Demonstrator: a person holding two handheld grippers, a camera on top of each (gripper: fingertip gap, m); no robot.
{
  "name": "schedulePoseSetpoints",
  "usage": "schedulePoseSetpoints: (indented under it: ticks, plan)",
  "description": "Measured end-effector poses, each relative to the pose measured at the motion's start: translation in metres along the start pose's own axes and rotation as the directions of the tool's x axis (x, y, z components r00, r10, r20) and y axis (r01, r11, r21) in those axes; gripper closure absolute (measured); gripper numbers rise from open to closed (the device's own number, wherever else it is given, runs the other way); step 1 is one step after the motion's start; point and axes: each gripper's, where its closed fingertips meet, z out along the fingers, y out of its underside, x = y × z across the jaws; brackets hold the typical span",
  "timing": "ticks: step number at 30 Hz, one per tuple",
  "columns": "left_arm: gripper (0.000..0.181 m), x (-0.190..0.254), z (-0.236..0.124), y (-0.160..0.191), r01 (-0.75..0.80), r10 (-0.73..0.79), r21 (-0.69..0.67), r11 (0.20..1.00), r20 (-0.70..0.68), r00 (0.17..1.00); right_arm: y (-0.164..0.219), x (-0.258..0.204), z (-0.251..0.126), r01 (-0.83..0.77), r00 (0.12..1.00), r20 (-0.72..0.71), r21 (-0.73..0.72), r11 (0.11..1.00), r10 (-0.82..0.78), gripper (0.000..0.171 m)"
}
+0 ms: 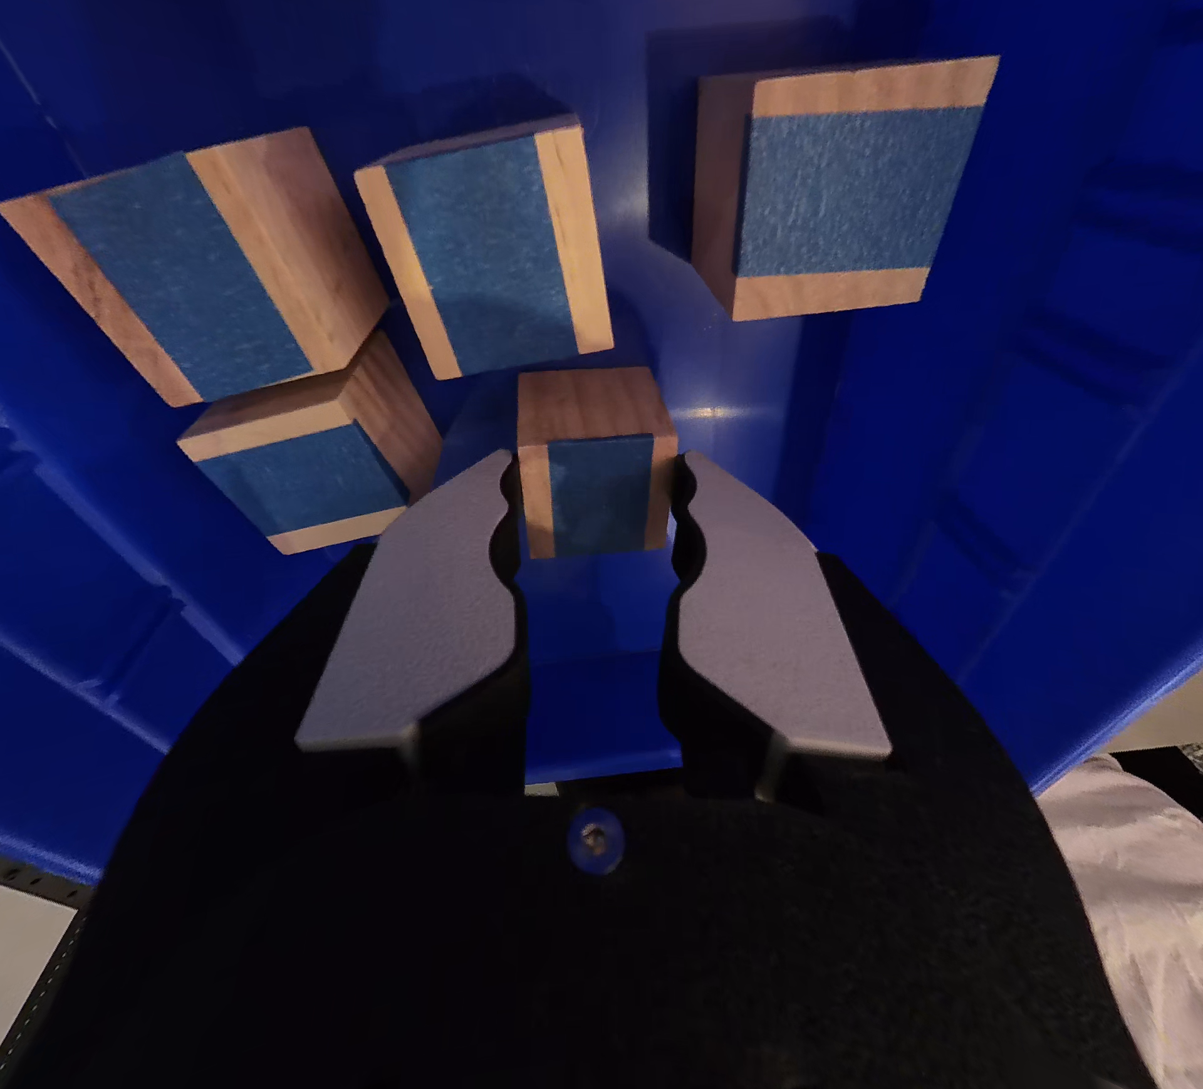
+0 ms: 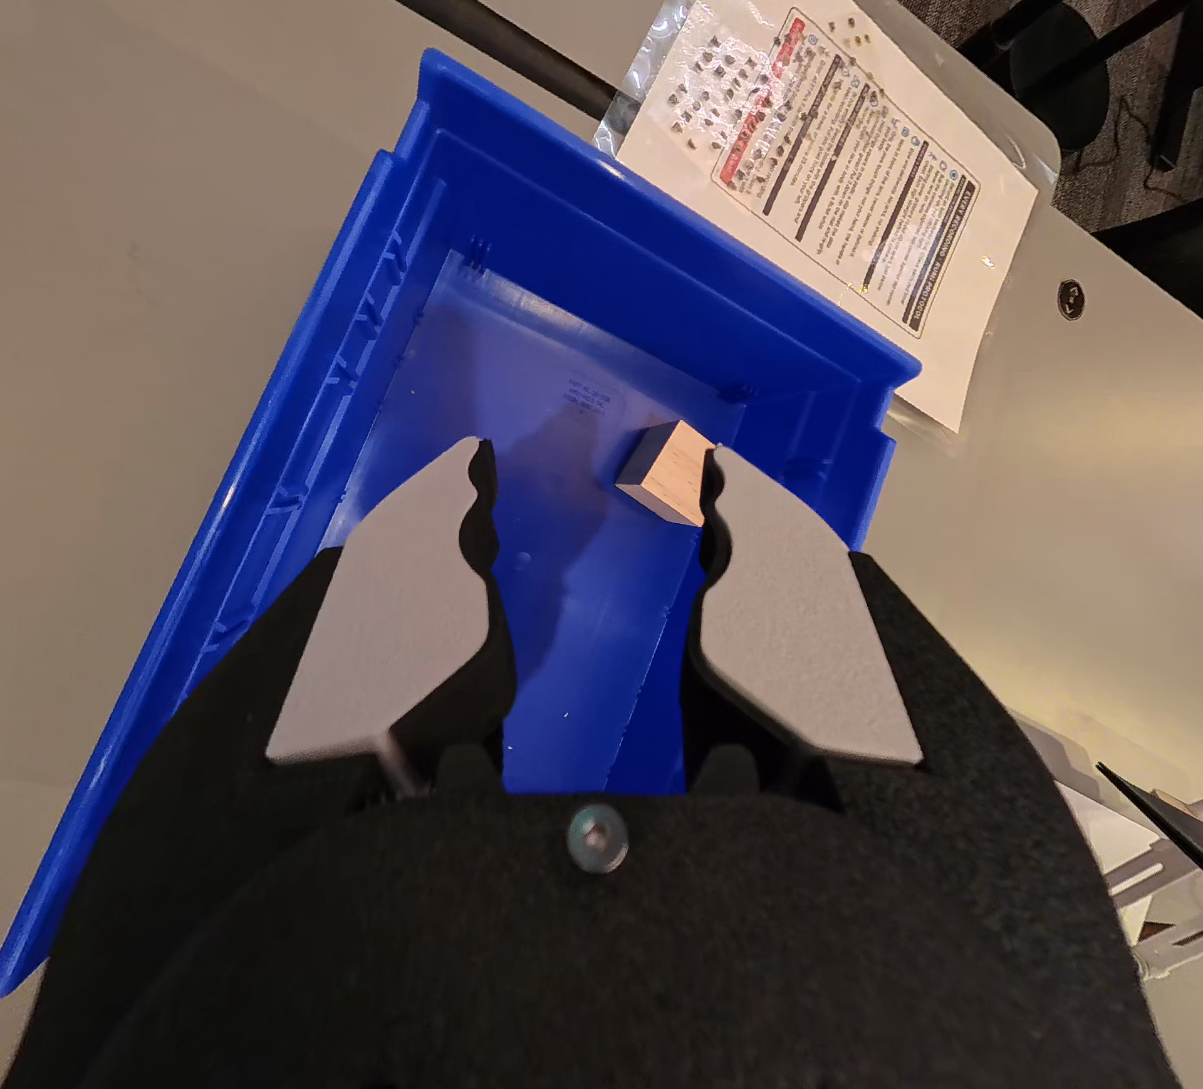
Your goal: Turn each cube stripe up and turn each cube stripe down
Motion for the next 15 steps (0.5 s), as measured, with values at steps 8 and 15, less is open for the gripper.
schedulePoseSetpoints:
  ticks: [8,15]
  plan:
    - [0.136,0.000,0.004,0.003,0.012,-0.012,-0.031,0.999,-0.001,1.000,0.003,-0.005,0.004,0.020,1.000,0.006,-0.026,0.999,-0.020,0.111]
    - [0.135,0.002,0.014,0.007,0.000,0.002,-0.086,0.996,0.022,1.000,0.003,-0.007,0.005,0.035,0.999,0.006,-0.031,0.999,-0.035,0.111]
